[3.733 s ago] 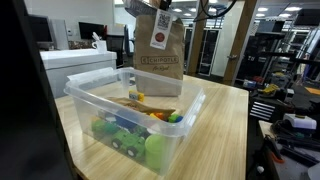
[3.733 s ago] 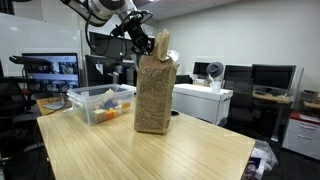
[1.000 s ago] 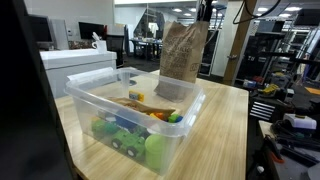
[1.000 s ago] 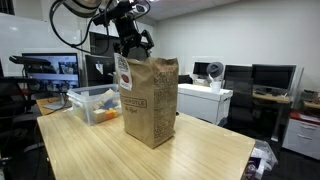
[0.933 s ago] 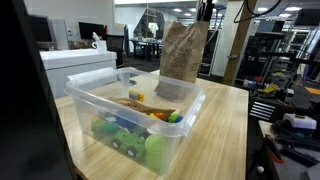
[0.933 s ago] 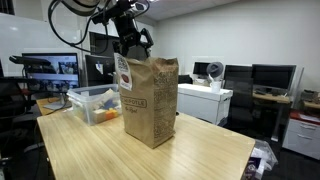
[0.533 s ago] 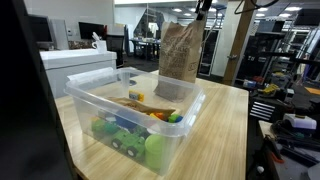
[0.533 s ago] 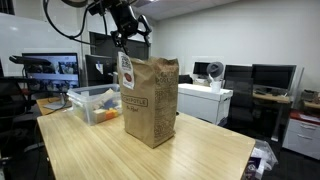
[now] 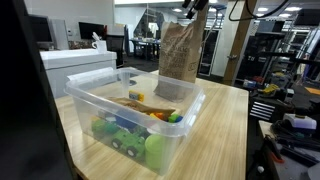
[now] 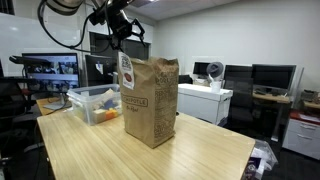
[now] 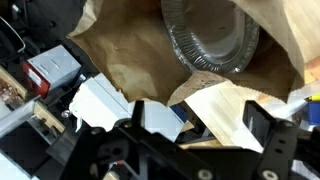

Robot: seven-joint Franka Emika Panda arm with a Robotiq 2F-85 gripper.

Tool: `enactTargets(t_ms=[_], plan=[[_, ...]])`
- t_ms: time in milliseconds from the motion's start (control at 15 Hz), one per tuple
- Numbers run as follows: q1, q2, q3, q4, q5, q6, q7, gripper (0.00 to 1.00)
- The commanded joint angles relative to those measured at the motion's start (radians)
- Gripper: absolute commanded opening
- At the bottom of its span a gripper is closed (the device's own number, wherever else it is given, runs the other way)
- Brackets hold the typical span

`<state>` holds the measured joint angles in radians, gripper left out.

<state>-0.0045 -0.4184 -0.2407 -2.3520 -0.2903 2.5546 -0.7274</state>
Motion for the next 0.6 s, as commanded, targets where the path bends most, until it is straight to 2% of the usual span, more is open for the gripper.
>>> enactTargets(t_ms=[0, 133, 533], plan=[[0.060, -0.064, -0.063, -0.121, 0.068, 0.147, -0.211, 1.00], [0.078, -0.065, -0.074, -0.146, 0.084, 0.185, -0.278, 1.00], [-0.095, 0.036, 0.083, -0.104, -0.054, 0.232, -0.032, 1.00]])
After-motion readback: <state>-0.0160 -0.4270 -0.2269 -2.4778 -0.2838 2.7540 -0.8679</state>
